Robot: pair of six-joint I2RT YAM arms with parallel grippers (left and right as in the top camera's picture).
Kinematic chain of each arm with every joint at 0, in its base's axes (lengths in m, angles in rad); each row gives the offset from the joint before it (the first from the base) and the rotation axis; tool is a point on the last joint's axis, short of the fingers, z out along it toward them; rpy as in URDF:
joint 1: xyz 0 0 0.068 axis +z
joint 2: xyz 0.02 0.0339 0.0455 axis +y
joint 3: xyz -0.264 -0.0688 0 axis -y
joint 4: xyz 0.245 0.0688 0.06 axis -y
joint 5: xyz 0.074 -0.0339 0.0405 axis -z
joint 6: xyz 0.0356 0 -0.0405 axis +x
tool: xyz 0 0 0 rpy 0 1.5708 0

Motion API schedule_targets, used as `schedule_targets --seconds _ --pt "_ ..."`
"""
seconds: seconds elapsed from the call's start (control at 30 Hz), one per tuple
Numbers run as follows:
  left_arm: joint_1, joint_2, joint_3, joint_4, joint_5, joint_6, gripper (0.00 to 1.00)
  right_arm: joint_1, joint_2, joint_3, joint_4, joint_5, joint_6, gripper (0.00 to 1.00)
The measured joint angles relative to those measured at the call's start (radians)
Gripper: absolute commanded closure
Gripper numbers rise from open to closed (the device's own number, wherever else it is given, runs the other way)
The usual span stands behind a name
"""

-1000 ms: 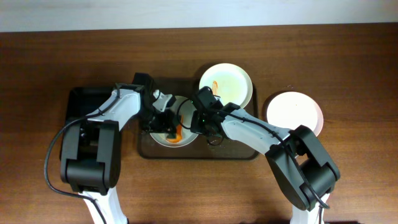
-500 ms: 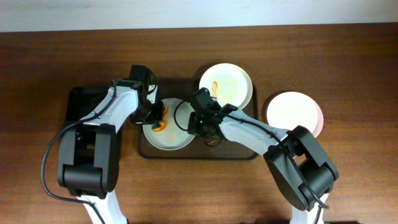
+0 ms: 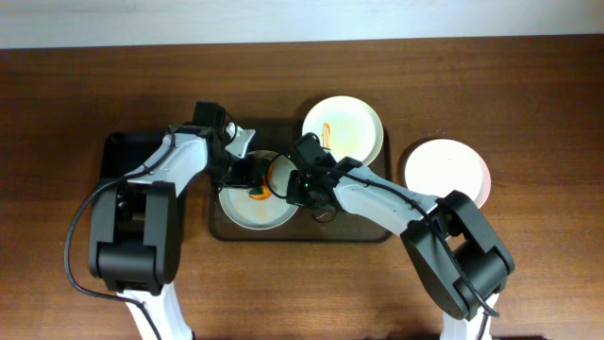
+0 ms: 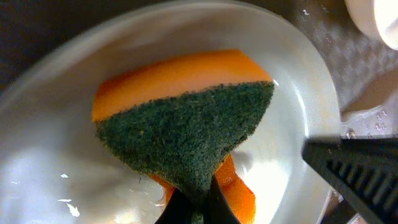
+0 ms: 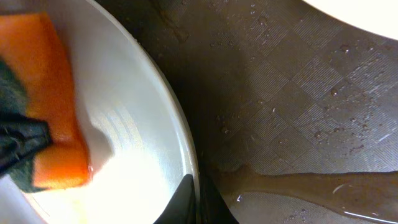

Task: Clean dirty plates on tray and stack at the side
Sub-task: 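Scrub the held plate with the sponge in the left gripper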

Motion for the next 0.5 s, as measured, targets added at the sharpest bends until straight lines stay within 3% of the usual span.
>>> schedule_targets --seconds 0.23,0.37,0.5 --pt "-0.005 0.012 0.228 -0.27 -0.385 -0.145 1.0 0.0 0.0 0.0 0.0 0.0 0.0 0.96" --pt "-0.007 0.013 0.241 -0.411 -0.383 -0.165 1.0 0.0 0.0 0.0 0.0 -0.001 0.0 0.96" --pt "-0.032 0.014 0.24 -0.441 -0.306 -0.134 1.0 0.0 0.0 0.001 0.0 0.0 0.0 0.96"
